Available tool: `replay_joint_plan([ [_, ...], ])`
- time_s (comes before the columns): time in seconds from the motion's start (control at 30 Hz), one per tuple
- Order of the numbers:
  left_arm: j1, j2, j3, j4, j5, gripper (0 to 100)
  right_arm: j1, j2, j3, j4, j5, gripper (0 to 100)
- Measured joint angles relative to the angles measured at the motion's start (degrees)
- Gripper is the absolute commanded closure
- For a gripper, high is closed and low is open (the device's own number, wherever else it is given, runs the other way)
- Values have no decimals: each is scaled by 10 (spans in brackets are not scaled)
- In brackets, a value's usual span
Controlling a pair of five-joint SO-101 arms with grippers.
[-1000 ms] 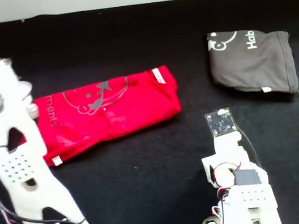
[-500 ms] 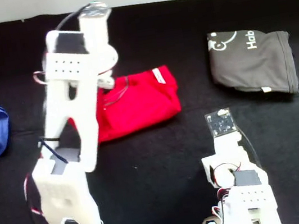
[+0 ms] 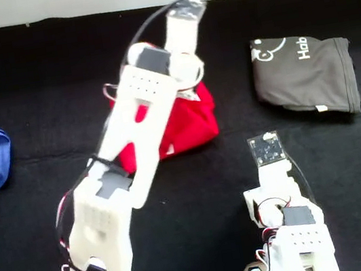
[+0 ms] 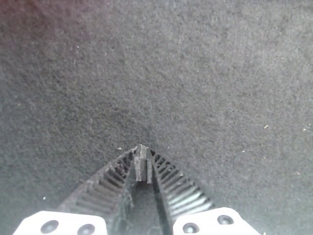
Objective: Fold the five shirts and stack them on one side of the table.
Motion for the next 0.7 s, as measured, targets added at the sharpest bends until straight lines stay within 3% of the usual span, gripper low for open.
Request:
replay_joint_plan([
  [0.1,9,20,0,-20,0,966,0,0,0,0,0,992],
  [0.3,8,24,-6,-35,0,827,0,0,0,0,0,992],
  [0.57,-25,24,-156,76,-1,893,0,0,0,0,0,992],
  [0.7,-57,30,-158,142,-1,929,0,0,0,0,0,992],
])
